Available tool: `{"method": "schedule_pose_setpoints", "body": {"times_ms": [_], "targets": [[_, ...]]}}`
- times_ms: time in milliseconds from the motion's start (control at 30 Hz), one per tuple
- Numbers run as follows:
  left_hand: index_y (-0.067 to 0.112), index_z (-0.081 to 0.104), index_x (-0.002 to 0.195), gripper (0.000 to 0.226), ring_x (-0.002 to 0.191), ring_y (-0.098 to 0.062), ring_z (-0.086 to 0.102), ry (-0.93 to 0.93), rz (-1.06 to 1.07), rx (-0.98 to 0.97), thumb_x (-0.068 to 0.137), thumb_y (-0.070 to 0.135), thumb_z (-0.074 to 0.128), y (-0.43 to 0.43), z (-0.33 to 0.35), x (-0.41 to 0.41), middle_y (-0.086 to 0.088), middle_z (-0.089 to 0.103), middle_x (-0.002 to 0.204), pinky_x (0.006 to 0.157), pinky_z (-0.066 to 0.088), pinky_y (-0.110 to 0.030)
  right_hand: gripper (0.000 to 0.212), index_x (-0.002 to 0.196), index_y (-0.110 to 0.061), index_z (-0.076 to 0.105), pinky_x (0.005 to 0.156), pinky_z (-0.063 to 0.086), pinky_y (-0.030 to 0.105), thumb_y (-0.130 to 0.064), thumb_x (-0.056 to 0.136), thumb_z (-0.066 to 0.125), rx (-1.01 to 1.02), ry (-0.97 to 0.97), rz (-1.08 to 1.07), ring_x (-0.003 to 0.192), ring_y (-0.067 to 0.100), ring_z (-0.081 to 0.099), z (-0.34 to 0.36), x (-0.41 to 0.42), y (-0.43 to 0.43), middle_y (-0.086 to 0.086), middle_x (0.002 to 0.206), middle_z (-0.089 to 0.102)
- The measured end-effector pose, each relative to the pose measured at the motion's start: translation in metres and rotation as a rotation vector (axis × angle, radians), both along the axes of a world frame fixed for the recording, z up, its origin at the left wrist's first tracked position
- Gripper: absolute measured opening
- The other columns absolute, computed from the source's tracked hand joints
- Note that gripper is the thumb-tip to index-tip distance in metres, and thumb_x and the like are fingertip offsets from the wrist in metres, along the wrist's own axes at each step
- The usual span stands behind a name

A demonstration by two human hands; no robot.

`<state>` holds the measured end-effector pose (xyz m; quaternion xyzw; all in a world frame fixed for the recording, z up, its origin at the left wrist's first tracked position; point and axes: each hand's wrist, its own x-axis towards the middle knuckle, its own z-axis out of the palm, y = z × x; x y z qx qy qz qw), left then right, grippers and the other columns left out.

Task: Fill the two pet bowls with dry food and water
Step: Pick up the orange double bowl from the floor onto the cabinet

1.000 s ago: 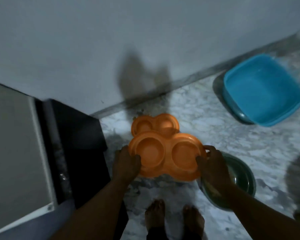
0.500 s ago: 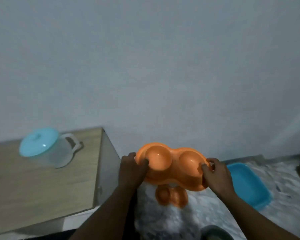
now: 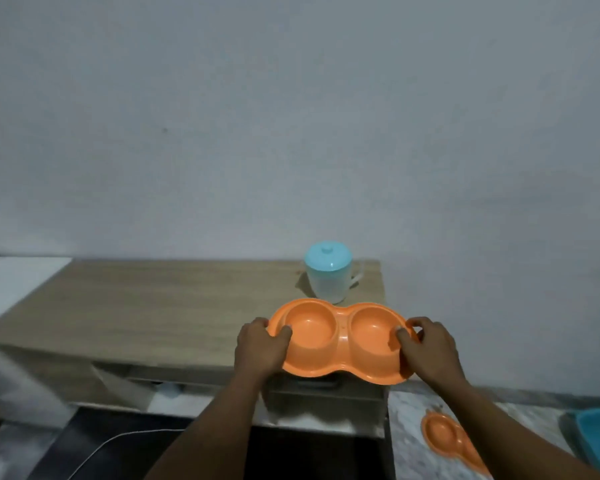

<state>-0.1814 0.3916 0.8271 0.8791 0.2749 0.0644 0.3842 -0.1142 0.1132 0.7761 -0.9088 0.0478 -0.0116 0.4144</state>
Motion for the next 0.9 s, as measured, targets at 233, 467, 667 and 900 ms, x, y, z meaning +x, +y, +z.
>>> {"method": "schedule_pose_setpoints", "body": {"times_ms": [233,467,667,900], "targets": [[0.006,0.037,0.148,0.072,0.126,-0.038,0.051,0.029,0.104,-0.036,0.089,0.038,0.064,0.135,0.004,-0.036,-0.02,0.053,0.138,0.102,0.044,-0.044,0.051,0.129,-0.016,0.058,0.085,0.048,0.037,-0.048,0.089,0.061,-0.007,0.048,0.1,0.107,0.028,0.059,0.005,-0.023,0.14,0.011,0.122,0.059],[0.013,0.029,0.15,0.077,0.122,-0.038,0.054,0.049,0.072,-0.082,0.087,0.037,0.067,0.205,-0.022,0.011,-0.019,0.058,0.131,0.099,0.044,-0.043,0.054,0.13,-0.013,0.057,0.091,0.051,0.044,-0.05,0.091,0.059,-0.045,0.054,0.102,0.11,0.029,0.059,-0.022,0.03,0.212,0.012,0.125,0.059],[0.011,0.03,0.15,0.076,0.128,-0.037,0.051,0.147,0.044,-0.09,0.087,0.033,0.068,0.25,-0.062,0.064,-0.019,0.055,0.139,0.102,0.041,-0.04,0.051,0.129,-0.013,0.056,0.091,0.049,0.044,-0.048,0.092,0.059,-0.105,0.118,0.061,0.11,0.031,0.059,-0.062,0.082,0.266,0.013,0.126,0.058],[0.013,0.034,0.147,0.07,0.121,-0.037,0.056,0.24,-0.015,-0.084,0.088,0.032,0.066,0.288,-0.093,0.093,-0.018,0.061,0.13,0.097,0.044,-0.039,0.051,0.131,-0.013,0.054,0.091,0.049,0.045,-0.049,0.094,0.055,-0.194,0.169,0.085,0.111,0.033,0.057,-0.086,0.104,0.299,0.015,0.124,0.056]]}}
